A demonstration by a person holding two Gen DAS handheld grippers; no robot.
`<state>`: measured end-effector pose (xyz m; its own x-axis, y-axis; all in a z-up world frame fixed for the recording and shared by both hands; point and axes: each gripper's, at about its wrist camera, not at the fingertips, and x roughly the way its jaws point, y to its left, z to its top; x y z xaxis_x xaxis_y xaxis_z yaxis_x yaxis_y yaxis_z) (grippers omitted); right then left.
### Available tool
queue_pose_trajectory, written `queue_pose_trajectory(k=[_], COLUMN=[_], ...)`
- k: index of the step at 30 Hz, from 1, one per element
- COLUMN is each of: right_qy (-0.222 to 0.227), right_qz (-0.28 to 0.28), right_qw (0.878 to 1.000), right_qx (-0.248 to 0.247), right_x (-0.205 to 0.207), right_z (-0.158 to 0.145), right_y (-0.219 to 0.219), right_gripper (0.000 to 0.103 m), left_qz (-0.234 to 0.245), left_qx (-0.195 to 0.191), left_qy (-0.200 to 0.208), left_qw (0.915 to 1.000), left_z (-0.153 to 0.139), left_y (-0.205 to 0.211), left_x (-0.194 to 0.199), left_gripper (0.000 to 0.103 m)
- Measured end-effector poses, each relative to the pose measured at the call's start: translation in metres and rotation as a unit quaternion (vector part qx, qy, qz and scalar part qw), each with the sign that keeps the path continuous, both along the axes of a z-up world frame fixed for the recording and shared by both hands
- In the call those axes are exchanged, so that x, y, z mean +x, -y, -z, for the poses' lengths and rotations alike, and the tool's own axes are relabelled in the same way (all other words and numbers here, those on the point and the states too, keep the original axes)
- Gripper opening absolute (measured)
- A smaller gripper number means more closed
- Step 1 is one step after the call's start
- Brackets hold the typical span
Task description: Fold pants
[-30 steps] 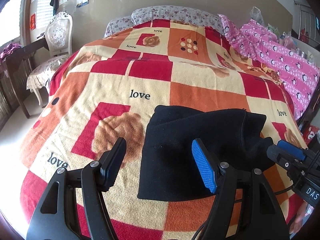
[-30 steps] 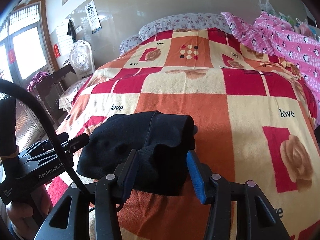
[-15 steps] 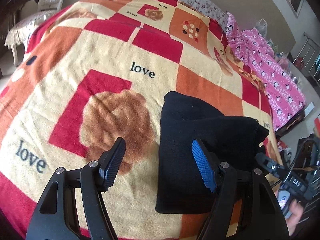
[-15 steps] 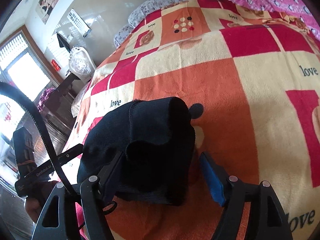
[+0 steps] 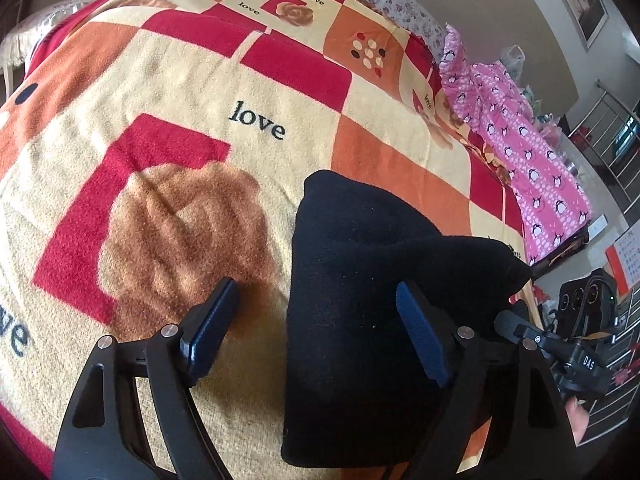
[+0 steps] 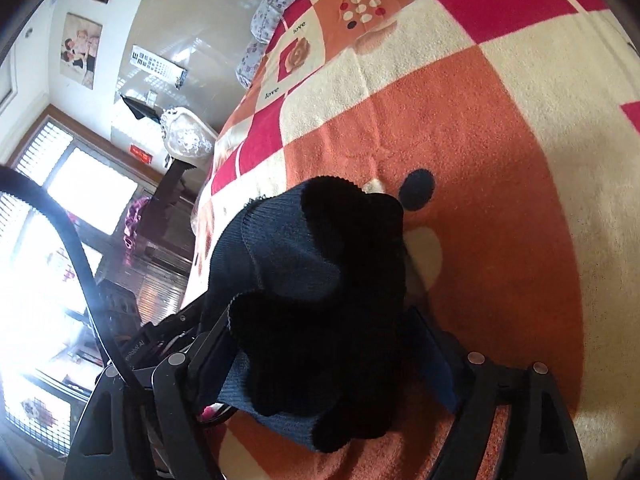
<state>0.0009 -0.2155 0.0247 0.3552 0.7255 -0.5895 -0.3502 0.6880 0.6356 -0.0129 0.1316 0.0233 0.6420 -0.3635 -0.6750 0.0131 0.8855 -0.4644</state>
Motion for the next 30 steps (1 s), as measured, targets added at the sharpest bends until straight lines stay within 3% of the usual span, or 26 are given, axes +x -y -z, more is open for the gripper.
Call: queue_pose_trajectory(k=[4,5,7,9,14,19,23,27,29,30], right_qy=[0.035,0.048,0.062,0.082,0.113,0.128,0.134,0.103,0.081,0.084], right_qz=[0.007,0.008,0.017,0.018,0.030,0.060,0.076,0.079,0.081,0.081], right_qw=[0.999,0.998,0.997,0.996,0.993,0.989,0.987,0.990,0.987,0.984], right_qx=[-0.032,-0.035,-0.032,-0.038,-0.034,-0.030,-0.047,-0.061,-0.115,-0.132], right_x=[-0.009,-0.012,-0.018,-0.023,-0.016,0.019,0.056,0.095,0.106,0.106], right_z=[-0.003,-0.005,-0.010,-0.018,-0.044,-0.068,-0.069,-0.046,-0.027,-0.021], right_y=[-0.007,-0.007,-0.006,-0.007,0.002,0.017,0.022,0.025,0.022,0.022], right_gripper=[0.064,0.061,0.053,0.050,0.048,0.048,0.048,0.049,0.049,0.054], left_qz=[0.028,0.039,0.044,0.044,0.058,0.060,0.063,0.046,0.039,0.038], left_qx=[0.049,0.045,0.062,0.083,0.061,0.082,0.089,0.106,0.116,0.124], left_qy=[-0.008,-0.003,0.006,0.016,0.047,0.075,0.065,0.028,0.013,0.019], left_qw=[0.9984,0.9982,0.9971,0.9954,0.9953,0.9920,0.9919,0.9929,0.9923,0.9914], left_z=[-0.002,-0.003,-0.010,-0.019,-0.051,-0.071,-0.063,-0.038,-0.025,-0.023], left_y=[0.018,0.021,0.029,0.036,0.044,0.070,0.085,0.092,0.093,0.094], left_x=[0.002,0.001,-0.002,-0.005,0.006,0.042,0.082,0.112,0.116,0.113], left_gripper=[0.079,0.059,0.053,0.040,0.038,0.038,0.038,0.038,0.039,0.042])
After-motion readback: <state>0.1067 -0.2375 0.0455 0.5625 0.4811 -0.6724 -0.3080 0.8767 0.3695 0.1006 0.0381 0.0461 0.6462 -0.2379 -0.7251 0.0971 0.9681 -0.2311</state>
